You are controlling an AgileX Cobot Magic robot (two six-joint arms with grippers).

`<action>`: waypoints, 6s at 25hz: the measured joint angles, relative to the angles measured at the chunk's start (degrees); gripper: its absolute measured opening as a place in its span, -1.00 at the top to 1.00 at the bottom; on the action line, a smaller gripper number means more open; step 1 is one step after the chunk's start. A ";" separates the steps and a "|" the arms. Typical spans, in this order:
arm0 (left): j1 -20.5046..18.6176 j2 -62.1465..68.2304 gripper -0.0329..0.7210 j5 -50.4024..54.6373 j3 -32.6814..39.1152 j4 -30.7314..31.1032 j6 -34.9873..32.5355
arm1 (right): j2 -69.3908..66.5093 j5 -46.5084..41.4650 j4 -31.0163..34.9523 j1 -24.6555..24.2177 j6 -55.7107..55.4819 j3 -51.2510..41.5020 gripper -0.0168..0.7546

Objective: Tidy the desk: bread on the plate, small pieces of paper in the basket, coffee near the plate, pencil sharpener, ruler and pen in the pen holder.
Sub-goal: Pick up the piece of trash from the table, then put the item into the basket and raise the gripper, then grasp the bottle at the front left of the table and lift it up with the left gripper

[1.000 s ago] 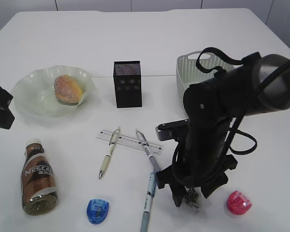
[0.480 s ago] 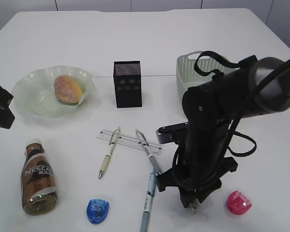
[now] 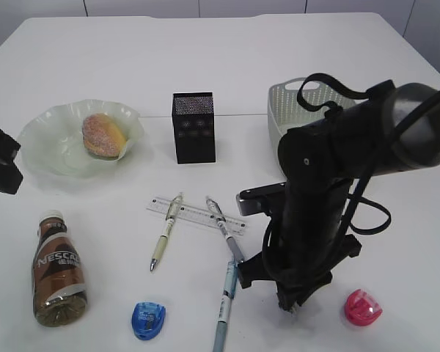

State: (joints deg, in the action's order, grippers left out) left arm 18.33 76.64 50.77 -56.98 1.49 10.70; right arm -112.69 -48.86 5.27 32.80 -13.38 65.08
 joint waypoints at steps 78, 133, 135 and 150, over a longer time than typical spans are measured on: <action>0.00 6.60 -0.50 -5.62 4.68 1.91 40.14 | 24.49 -13.26 -0.65 -21.07 9.14 3.73 -0.15; 0.00 28.27 -0.17 -16.43 4.25 6.22 39.27 | 24.49 -10.00 -0.09 -21.07 10.81 3.73 -0.15; 0.00 28.27 -0.15 -15.03 3.99 6.46 39.27 | 24.49 -10.00 -0.09 -21.07 10.94 3.73 -0.15; 0.00 20.11 -0.13 -7.00 -3.00 4.10 3.14 | 24.49 -10.00 -0.09 -21.07 10.92 3.73 -0.15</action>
State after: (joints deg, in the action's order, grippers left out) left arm 18.33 96.75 43.77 -59.98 5.59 13.84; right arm -88.20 -58.86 5.18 11.73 -2.47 68.81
